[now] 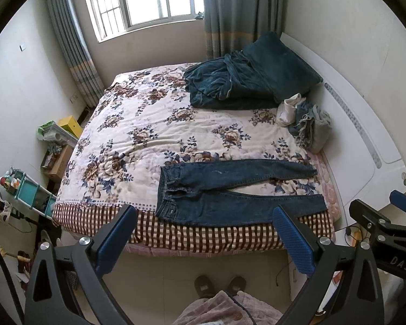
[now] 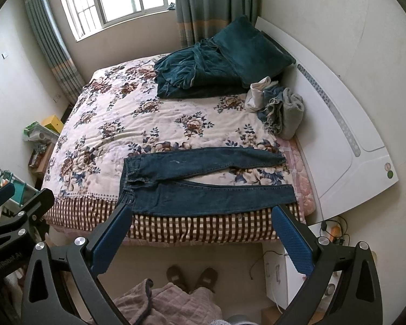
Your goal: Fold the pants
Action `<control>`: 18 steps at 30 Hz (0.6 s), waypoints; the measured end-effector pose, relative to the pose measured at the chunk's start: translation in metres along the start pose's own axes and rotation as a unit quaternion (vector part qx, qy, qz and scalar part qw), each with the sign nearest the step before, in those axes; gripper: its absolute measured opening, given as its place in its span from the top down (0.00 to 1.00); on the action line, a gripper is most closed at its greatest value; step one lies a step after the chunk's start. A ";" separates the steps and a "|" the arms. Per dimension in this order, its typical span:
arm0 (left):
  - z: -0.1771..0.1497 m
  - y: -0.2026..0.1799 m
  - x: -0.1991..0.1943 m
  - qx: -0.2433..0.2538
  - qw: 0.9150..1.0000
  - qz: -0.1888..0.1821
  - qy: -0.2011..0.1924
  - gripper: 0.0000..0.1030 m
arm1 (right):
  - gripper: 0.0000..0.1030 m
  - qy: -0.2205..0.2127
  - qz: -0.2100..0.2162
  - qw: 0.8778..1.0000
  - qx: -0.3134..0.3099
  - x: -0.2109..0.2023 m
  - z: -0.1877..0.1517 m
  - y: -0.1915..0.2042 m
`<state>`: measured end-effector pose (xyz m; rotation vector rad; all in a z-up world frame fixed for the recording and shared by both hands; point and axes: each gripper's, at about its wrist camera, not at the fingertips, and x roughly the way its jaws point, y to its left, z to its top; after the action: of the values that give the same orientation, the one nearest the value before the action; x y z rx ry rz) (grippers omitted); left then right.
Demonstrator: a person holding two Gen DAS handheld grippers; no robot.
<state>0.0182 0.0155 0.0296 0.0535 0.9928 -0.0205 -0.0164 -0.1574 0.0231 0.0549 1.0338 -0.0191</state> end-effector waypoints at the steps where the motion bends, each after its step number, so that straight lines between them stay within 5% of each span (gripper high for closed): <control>1: 0.001 0.000 0.000 0.000 1.000 0.000 0.000 0.01 | 0.00 -0.001 0.000 1.000 0.001 0.000 -0.001 -0.001; 18: 0.015 0.004 -0.004 0.002 1.000 0.003 -0.004 0.01 | 0.00 -0.002 0.003 1.000 0.005 -0.004 0.004 -0.003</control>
<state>0.0291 0.0191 0.0416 0.0593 0.9853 -0.0171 -0.0152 -0.1606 0.0280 0.0667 1.0303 -0.0196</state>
